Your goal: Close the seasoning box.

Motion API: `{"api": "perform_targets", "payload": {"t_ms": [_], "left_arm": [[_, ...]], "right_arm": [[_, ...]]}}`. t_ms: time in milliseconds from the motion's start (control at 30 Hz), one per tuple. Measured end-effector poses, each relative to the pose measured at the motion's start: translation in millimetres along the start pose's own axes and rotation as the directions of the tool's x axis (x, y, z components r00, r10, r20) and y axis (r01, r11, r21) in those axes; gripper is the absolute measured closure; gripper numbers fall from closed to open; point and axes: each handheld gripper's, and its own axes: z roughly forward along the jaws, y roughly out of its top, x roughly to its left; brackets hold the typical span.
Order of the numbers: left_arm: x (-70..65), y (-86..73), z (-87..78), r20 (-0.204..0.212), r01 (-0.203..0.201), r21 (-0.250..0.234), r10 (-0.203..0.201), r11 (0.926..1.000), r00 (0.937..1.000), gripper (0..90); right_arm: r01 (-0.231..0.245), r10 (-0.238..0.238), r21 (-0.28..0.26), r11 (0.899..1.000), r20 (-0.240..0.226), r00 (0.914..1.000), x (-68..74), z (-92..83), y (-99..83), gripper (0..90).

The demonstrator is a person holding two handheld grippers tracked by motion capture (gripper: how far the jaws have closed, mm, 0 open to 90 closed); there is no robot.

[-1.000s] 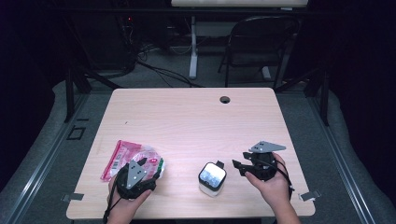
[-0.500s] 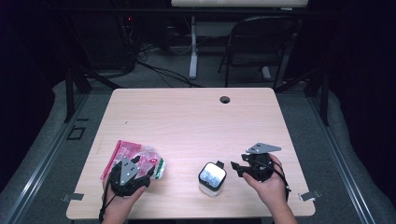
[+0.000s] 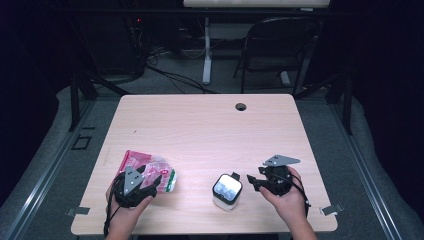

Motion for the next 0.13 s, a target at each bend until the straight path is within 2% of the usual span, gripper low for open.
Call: {"api": "perform_targets", "payload": {"t_ms": [133], "left_arm": [[2.8, 1.7, 0.3, -0.005, 0.001, -0.004, -0.001, 1.0000, 1.0000, 35.9]], "right_arm": [[-0.009, 0.009, -0.014, 1.000, 0.007, 0.9999, -2.1, -1.7, -2.7, 44.9]]}}
